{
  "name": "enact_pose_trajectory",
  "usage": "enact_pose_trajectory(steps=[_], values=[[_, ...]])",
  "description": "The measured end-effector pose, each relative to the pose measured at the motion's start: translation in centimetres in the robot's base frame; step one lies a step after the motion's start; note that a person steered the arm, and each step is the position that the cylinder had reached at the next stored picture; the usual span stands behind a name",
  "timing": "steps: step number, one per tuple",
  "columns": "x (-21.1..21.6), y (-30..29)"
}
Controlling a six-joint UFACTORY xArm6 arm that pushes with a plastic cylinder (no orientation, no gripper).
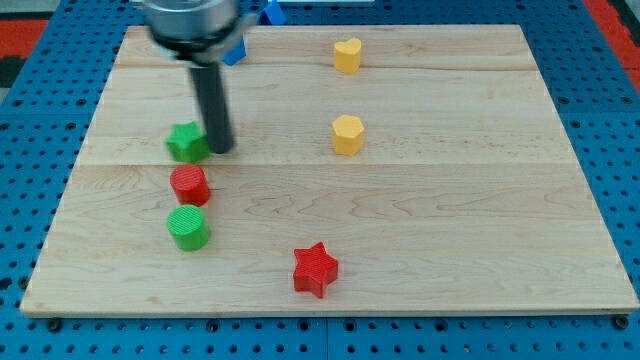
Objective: Push the red circle closer to the red star
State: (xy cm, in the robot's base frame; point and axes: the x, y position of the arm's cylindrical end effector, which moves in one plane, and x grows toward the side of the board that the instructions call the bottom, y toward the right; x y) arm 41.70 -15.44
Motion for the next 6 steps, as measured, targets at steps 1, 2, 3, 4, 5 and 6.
enact_pose_trajectory(steps=[1,2,3,4,5,6], values=[[1.3,-4.4],[4.6,-4.1],[8.1,2.9],[7.5,6.3],[4.9,6.5],[5.0,7.6]])
